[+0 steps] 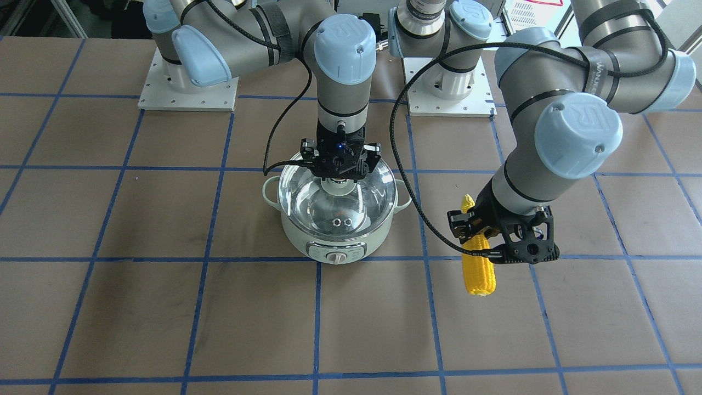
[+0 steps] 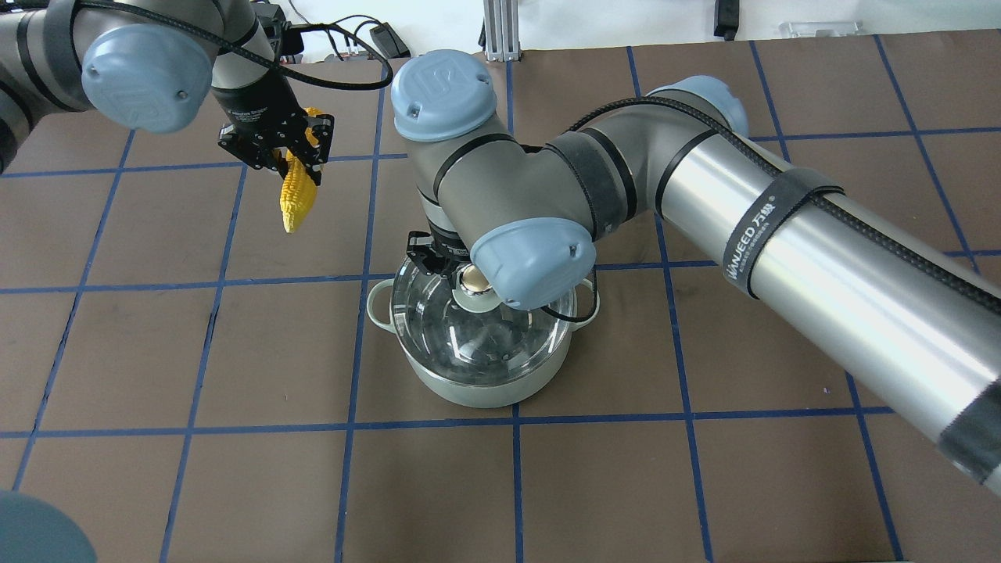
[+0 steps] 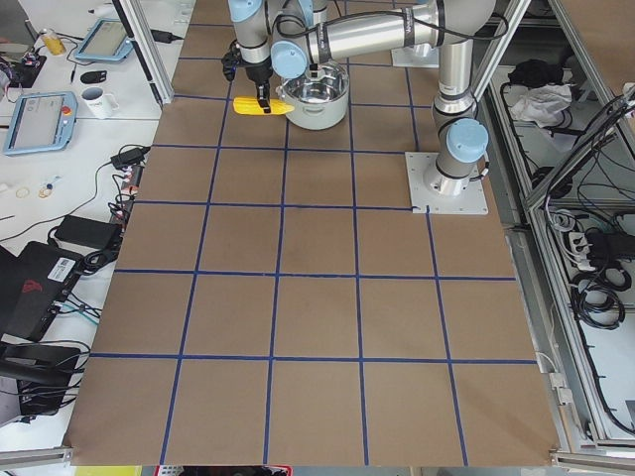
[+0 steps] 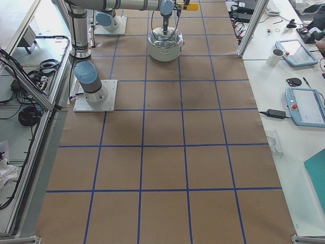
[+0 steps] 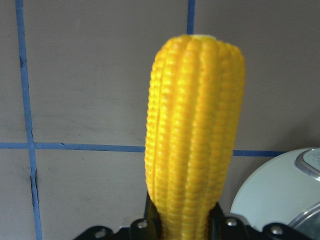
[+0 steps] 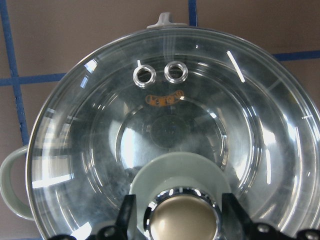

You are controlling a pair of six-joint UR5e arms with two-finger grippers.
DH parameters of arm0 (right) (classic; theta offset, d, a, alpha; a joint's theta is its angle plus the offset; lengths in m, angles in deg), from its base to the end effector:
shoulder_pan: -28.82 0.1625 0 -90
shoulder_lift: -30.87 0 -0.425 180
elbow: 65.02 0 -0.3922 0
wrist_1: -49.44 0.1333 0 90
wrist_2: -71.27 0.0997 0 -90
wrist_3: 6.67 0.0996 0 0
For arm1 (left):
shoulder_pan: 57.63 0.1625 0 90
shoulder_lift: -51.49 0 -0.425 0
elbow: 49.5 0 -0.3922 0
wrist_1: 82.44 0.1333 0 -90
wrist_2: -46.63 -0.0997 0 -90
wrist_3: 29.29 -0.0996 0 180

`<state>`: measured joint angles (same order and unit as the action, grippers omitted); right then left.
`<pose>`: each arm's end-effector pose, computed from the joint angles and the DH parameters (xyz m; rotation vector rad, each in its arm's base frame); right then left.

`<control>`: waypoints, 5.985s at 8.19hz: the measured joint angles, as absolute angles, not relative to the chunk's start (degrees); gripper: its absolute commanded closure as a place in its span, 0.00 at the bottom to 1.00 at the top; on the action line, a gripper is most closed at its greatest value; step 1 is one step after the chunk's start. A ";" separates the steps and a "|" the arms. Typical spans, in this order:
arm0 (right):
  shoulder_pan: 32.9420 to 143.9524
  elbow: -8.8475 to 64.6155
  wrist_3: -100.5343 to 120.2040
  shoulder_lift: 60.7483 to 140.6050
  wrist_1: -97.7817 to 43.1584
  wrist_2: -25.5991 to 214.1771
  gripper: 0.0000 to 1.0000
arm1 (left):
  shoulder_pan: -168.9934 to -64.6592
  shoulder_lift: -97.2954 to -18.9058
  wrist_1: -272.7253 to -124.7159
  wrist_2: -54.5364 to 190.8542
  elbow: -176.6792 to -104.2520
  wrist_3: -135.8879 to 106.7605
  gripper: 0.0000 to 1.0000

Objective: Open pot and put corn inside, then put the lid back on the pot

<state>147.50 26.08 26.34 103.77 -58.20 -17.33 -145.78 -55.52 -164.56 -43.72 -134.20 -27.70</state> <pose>0.4052 -0.4580 0.3457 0.1183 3.1232 0.0327 -0.1132 -0.6052 0.3833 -0.0937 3.1325 0.1048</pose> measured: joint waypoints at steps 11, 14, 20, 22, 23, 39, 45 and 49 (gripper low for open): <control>146.92 25.59 26.80 104.96 -58.18 -17.45 0.69 | -146.31 -45.79 -172.70 -41.35 -141.13 -29.86 1.00; 145.64 25.27 24.94 108.63 -57.30 -17.97 0.69 | -146.57 -46.56 -172.74 -41.38 -141.89 -29.45 1.00; 122.65 25.21 -1.69 121.96 -40.36 -17.81 0.68 | -156.39 -47.47 -172.39 -38.95 -143.60 -17.24 1.00; 120.24 25.28 -5.32 123.88 -38.01 -18.16 0.68 | -163.52 -48.90 -171.85 -38.38 -143.63 -11.55 1.00; 119.99 25.30 -5.88 124.18 -37.44 -18.23 0.68 | -166.46 -50.46 -170.86 -38.32 -143.63 -9.72 1.00; 124.56 20.30 0.86 118.38 -37.67 -18.42 0.66 | -145.72 -38.56 -178.04 -41.75 -141.63 -27.32 0.00; 146.41 16.97 30.63 104.46 -49.32 -20.29 0.65 | -143.07 -35.81 -177.93 -43.00 -139.87 -23.81 0.00; 148.59 23.08 33.86 103.88 -55.71 -20.03 0.66 | -143.12 -34.95 -177.63 -41.39 -139.82 -26.44 0.00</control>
